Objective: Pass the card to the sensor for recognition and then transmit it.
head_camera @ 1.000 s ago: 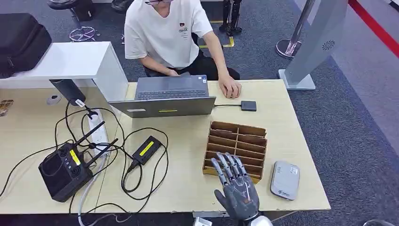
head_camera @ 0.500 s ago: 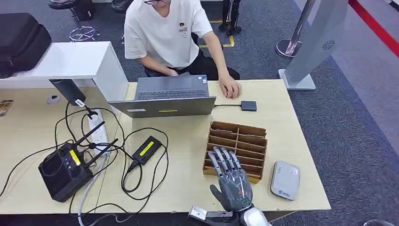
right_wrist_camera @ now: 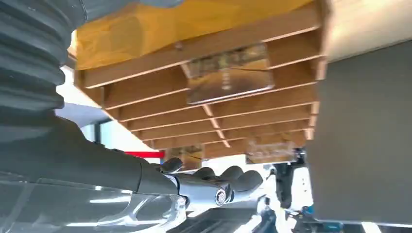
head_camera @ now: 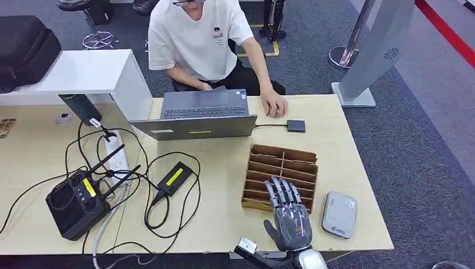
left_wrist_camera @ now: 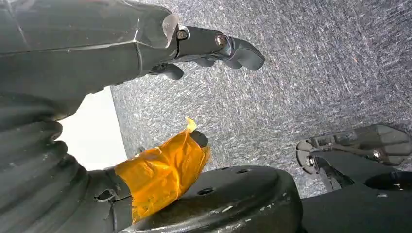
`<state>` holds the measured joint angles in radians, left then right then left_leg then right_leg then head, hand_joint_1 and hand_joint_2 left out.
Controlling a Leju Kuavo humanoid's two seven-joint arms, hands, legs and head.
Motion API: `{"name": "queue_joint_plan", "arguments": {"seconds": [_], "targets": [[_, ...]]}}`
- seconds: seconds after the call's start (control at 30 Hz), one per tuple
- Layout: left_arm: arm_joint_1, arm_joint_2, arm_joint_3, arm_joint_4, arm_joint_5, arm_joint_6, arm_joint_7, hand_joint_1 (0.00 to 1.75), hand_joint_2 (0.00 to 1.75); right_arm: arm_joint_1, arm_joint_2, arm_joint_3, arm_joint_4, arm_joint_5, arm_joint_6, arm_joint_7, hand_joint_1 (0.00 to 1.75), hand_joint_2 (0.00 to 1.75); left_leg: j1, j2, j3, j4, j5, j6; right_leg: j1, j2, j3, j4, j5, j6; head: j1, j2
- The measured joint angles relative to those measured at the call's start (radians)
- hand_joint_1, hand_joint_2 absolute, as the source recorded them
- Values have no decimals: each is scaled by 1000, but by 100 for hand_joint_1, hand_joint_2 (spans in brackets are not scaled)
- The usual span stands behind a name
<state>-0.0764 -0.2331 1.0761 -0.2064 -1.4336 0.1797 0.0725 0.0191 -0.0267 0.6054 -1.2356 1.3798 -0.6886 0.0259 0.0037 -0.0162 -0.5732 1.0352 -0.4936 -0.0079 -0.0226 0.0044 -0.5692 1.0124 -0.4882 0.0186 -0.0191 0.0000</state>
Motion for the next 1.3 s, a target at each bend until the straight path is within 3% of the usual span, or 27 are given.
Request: {"name": "queue_joint_plan", "arguments": {"seconds": [0.27,0.73,1.17,1.3], "targets": [[0,1,0,0,0,0,0,0,175,24,0,-42,-4,-22,0,-21,0,175,0,0,0,0,0,0,0,0,0,0,0,0,0,0],[0,1,-2,0,-11,-2,-1,0,175,5,26,-43,-2,-47,-1,-59,0,175,0,0,0,0,0,0,0,0,0,0,0,0,0,0],[1,1,-17,0,-14,-14,-46,0,175,-12,42,-40,11,-67,-1,-61,0,175,0,0,0,0,0,0,0,0,0,0,0,0,0,0],[2,1,-21,0,-24,43,-62,0,175,-10,42,-40,15,-71,-1,-40,0,175,0,0,0,0,0,0,0,0,0,0,0,0,0,0]]}}
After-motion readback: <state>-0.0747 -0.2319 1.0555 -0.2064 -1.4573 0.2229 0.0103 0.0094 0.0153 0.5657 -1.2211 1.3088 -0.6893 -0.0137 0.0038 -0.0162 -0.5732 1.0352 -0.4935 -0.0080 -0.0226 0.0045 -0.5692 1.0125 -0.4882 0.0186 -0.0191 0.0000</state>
